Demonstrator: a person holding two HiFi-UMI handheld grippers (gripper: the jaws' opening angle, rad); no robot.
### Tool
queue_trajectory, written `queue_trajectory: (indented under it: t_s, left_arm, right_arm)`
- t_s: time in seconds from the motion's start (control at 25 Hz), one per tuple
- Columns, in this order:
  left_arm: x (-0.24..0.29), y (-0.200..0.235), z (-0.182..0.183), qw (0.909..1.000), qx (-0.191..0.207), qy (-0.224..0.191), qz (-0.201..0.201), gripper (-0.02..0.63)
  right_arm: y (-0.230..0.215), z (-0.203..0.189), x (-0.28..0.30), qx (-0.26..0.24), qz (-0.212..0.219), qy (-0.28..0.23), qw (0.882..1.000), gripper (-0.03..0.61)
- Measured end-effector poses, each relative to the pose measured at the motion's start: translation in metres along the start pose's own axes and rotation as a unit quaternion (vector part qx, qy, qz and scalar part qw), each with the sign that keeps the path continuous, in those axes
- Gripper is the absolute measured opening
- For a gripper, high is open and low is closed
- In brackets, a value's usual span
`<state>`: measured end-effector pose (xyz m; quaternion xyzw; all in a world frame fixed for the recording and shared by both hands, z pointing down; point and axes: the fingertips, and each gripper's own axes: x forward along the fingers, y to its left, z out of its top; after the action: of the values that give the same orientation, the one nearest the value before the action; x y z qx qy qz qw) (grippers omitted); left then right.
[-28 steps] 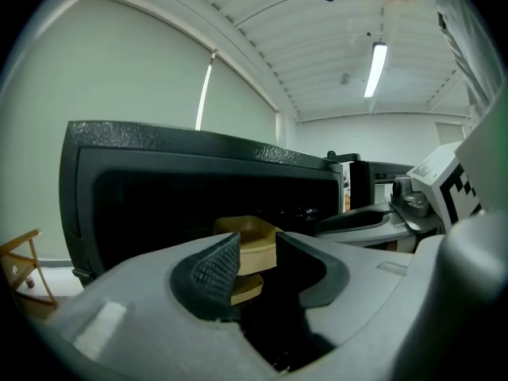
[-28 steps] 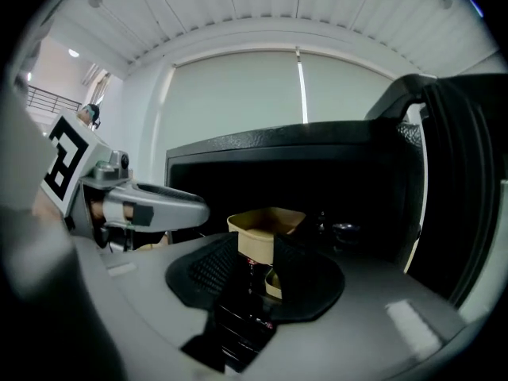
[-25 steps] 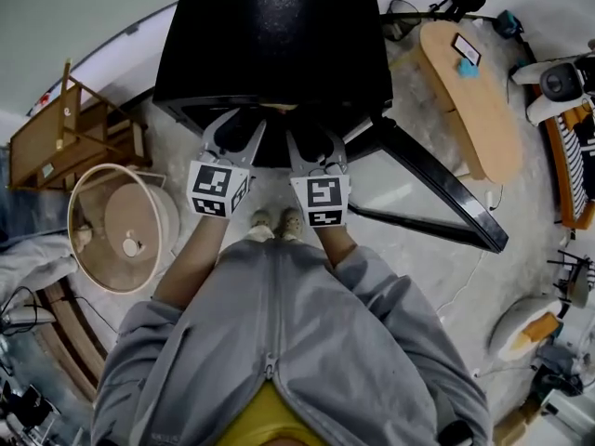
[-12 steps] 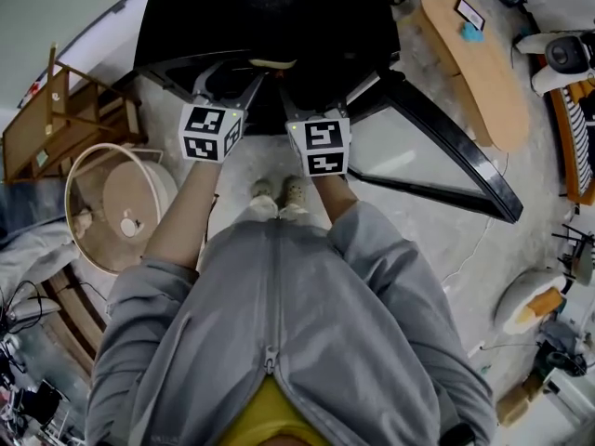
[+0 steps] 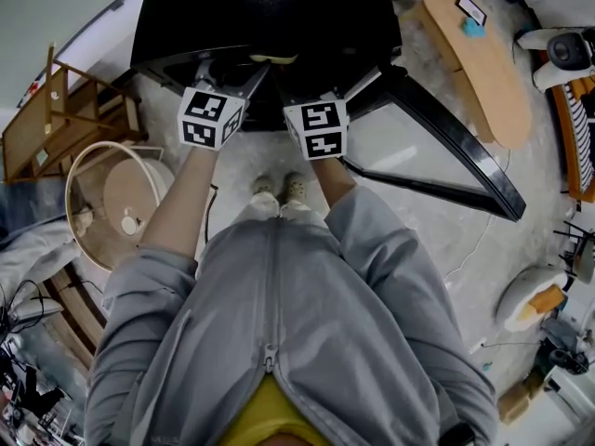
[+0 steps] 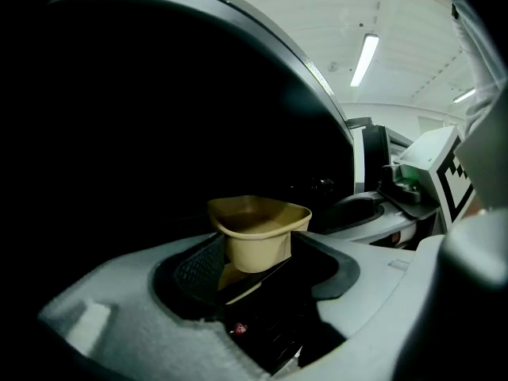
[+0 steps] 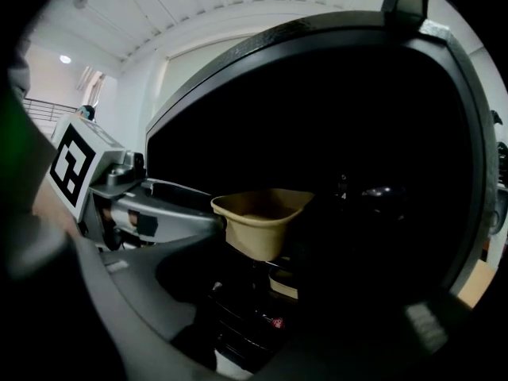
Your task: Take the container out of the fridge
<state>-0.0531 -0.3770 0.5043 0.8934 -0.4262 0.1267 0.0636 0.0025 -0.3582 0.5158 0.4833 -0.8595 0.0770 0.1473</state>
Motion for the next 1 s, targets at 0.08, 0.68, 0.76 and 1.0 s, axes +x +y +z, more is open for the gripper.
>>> queue_trajectory:
  t_s: [0.08,0.68,0.76,1.0]
  left_arm:
    - [-0.001,-0.002,0.000,1.0000,0.000,-0.002,-0.005,0.261]
    - [-0.030,-0.035,-0.008,0.9996,-0.022,-0.016,-0.012,0.259]
    - [-0.036,-0.034,-0.008,0.9993,-0.031,-0.019,-0.004,0.260]
    - [-0.059,-0.031,-0.003,0.9990,-0.025,-0.035,0.013,0.246]
  right_arm:
    - [0.002,0.004,0.002,-0.004,0.008,-0.004,1.000,0.235]
    - [0.005,-0.010,-0.022,-0.001,0.012,-0.008,1.000,0.226]
    - [0.006,-0.016,-0.028,0.035,0.015,-0.006,0.999,0.241]
    - [0.025,-0.019,-0.035,0.282,0.050,-0.045,0.957,0.310]
